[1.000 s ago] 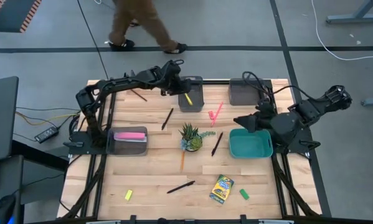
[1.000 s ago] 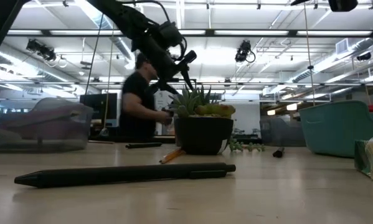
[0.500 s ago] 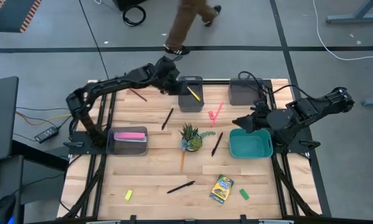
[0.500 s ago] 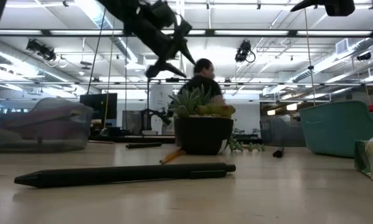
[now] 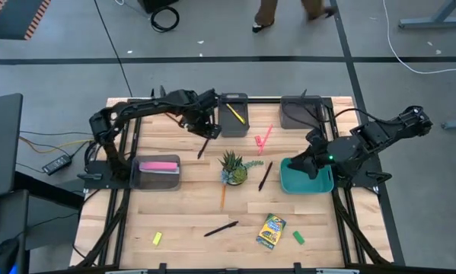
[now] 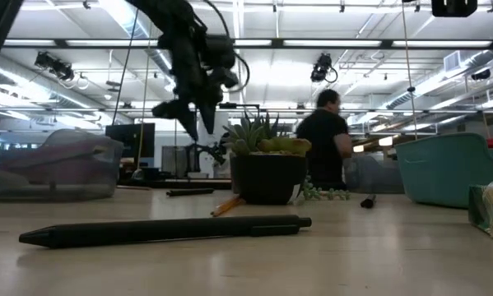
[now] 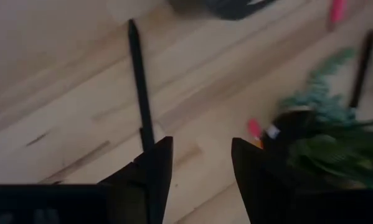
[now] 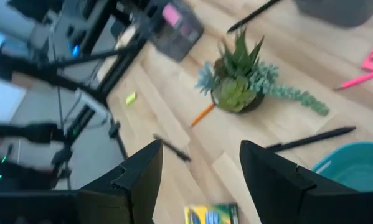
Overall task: Sort crayons/erasers/pens/pencils in bins
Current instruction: Put the left black pen into the left black bin
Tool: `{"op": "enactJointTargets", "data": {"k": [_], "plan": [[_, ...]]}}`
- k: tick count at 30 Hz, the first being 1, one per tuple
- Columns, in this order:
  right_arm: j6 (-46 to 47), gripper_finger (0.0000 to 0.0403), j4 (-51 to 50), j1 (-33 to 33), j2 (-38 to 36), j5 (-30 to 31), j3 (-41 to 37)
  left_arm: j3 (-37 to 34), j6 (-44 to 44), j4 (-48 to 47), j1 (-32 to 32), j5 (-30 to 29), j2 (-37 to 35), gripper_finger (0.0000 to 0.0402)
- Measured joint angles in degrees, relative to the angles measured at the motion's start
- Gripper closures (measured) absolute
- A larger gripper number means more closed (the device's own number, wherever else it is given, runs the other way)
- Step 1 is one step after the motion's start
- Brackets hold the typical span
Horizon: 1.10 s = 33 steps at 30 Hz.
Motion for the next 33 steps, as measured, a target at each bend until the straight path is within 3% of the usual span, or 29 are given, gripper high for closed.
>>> {"op": "enactJointTargets", "data": {"k": [8, 15, 33], "plan": [[-0.06, 0.0181, -1.56, 0.0, 0.0, -2.69, 0.0, -0.11, 4.32, -7.15, -2.32, -2.05, 7.65, 0.023], [0.9, 0.0181, -2.43, -0.04, 0.0, 1.29, 0.0, -0.11, 6.92, -7.27, -4.89, -3.32, 11.56, 0.0219], [2.8, 0.0181, -4.56, -0.04, 0.0, 1.46, 0.0, -6.6, 6.61, 0.89, -6.6, -6.4, 12.12, 0.0229]]}}
